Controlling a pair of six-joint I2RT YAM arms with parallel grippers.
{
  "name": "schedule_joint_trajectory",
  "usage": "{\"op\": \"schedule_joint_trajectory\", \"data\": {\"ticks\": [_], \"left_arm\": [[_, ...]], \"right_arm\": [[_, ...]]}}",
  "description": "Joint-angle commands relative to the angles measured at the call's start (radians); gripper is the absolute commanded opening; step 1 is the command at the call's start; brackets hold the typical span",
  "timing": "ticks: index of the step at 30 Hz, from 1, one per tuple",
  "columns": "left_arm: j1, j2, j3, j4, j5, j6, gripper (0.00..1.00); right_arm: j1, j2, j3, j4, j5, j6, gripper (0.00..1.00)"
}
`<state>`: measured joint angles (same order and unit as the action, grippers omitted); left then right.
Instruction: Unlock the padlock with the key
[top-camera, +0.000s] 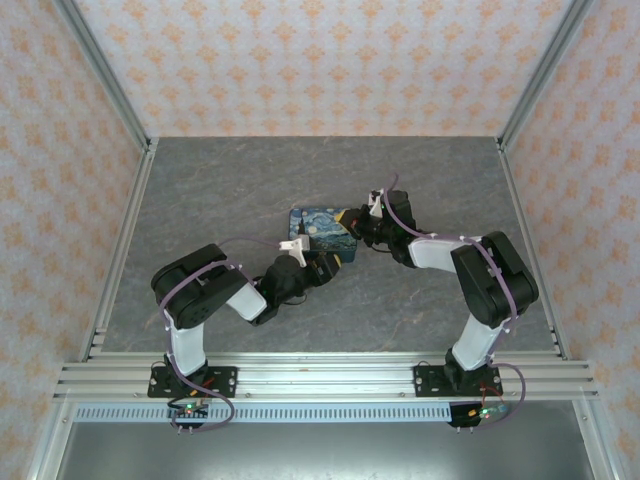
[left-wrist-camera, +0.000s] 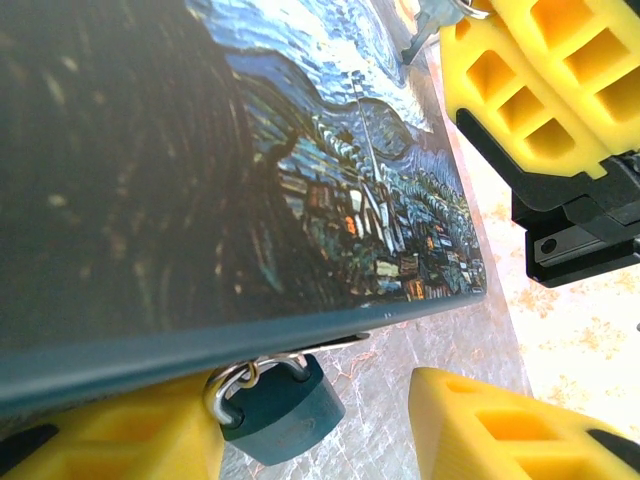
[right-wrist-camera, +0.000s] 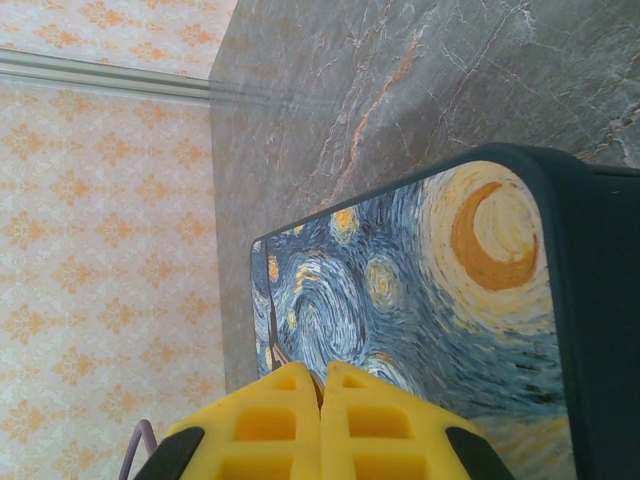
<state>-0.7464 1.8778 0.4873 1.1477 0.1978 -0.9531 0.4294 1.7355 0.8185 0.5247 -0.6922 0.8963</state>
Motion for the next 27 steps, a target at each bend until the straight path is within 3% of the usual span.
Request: {"op": "schedule_joint_trajectory", "data": {"ticks": [1, 9, 19, 27], "left_arm": [[-0.005, 0.011, 0.031, 0.074, -0.007, 0.012, 0.49], [-0.004, 0.007, 0.063, 0.102, 0.097, 0.022, 0.5], [0.011, 0.055, 0.03, 0.151, 0.018, -0.028, 0.48], [0.051, 0.055, 0.03, 0.139, 0.021, -0.024, 0.48]], "right_arm": [[0.006, 0.026, -0.009, -0.054, -0.011, -0.017, 0.0], [0.006, 0.026, -0.006, -0.059, -0.017, -0.02, 0.0], [0.005, 0.033, -0.002, -0.058, -0.022, -0.022, 0.0], [0.005, 0.038, -0.008, -0.054, -0.035, -0.02, 0.0]]}}
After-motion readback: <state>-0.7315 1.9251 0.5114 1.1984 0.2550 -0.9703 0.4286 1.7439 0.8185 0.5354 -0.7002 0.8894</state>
